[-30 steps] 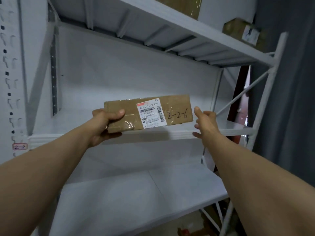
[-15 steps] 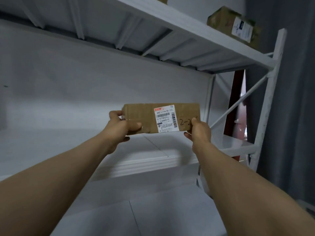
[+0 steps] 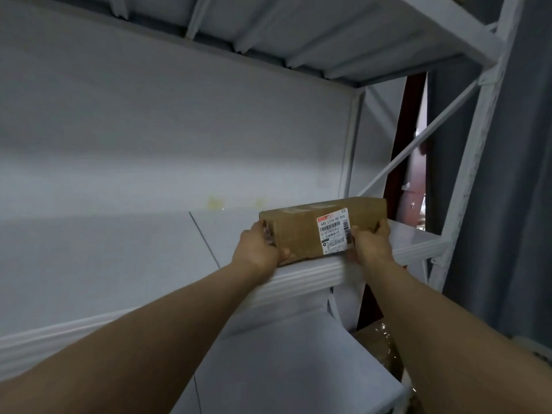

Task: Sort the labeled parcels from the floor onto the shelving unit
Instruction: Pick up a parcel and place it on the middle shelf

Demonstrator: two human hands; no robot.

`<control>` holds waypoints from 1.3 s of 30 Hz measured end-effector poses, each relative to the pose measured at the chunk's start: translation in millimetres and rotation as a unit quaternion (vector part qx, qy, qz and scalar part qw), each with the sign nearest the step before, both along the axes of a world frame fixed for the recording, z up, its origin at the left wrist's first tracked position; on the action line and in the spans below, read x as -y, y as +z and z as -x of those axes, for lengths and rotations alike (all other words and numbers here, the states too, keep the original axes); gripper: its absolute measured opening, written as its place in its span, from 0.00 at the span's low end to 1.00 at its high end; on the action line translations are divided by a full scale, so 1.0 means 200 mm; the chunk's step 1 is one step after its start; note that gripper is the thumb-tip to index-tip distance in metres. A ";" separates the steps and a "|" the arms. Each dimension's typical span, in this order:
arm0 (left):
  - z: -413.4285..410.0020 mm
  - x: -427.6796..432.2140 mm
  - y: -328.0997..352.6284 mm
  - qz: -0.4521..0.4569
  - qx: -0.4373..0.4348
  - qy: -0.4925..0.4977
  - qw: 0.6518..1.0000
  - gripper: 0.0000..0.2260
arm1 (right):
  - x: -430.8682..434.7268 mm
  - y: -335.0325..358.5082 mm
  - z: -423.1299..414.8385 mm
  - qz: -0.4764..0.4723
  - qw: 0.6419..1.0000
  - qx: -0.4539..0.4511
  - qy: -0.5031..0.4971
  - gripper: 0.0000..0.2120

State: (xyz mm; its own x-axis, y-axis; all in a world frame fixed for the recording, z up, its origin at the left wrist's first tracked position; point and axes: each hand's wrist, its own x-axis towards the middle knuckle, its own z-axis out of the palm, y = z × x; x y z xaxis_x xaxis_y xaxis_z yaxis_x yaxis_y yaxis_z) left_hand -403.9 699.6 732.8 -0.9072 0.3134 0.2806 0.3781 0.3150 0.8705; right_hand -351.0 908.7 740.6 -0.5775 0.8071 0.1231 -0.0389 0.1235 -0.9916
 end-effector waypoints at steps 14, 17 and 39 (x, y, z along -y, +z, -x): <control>0.18 -0.92 -0.02 0.111 -0.126 -0.045 0.985 0.31 | -0.41 -0.08 0.19 -0.129 0.987 0.098 -0.013 0.24; 0.18 -1.01 0.01 0.093 -0.098 -0.067 0.989 0.37 | -0.51 -0.08 0.18 -0.146 0.983 0.110 -0.010 0.24; 0.17 -0.91 0.04 0.103 -0.088 -0.057 0.989 0.28 | -0.38 -0.01 0.14 -0.188 0.977 0.104 -0.020 0.07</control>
State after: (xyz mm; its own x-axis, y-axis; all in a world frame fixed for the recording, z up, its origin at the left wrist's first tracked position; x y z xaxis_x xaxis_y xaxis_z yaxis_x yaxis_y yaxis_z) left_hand -438.0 882.3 741.4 -0.8057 0.4777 0.3502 0.5610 0.4258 0.7099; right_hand -379.5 985.0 739.4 -0.5897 0.7504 0.2987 0.1703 0.4770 -0.8622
